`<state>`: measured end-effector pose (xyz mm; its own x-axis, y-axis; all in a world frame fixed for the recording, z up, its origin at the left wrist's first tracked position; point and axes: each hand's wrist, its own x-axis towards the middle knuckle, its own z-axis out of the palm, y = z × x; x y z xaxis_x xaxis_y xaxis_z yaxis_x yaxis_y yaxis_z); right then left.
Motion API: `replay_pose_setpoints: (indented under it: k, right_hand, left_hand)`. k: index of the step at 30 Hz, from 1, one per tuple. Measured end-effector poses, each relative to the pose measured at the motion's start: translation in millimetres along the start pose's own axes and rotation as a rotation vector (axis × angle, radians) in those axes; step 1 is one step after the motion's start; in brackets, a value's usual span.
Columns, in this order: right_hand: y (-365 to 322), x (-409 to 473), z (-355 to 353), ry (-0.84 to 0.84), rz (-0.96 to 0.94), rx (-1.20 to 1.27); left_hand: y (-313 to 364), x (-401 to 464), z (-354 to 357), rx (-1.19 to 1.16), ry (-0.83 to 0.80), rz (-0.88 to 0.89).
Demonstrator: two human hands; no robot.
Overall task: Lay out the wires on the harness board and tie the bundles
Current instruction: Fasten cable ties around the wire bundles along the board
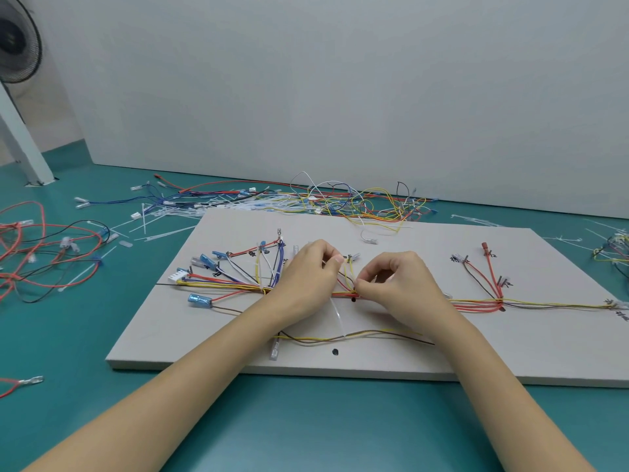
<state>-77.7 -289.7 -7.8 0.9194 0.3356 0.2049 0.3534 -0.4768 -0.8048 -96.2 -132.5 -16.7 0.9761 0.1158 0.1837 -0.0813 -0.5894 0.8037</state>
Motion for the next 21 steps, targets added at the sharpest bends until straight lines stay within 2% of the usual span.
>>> replay_pose_setpoints:
  k: [4, 8, 16, 21]
  right_hand:
    - [4.2, 0.1, -3.1, -0.029, 0.013, 0.019]
    - [6.7, 0.1, -3.3, -0.04, 0.022, 0.059]
    - [6.4, 1.1, -2.9, -0.071, 0.01, 0.118]
    - [6.5, 3.7, -1.7, -0.115, 0.031, 0.131]
  left_hand:
    - [-2.0, -0.9, -2.3, -0.125, 0.021, 0.031]
    - [-2.2, -0.3, -11.5, -0.3, -0.158, 0.014]
    - [-0.7, -5.5, -1.2, -0.237, -0.02, 0.065]
    - [1.2, -6.5, 1.8, 0.102, 0.077, 0.129]
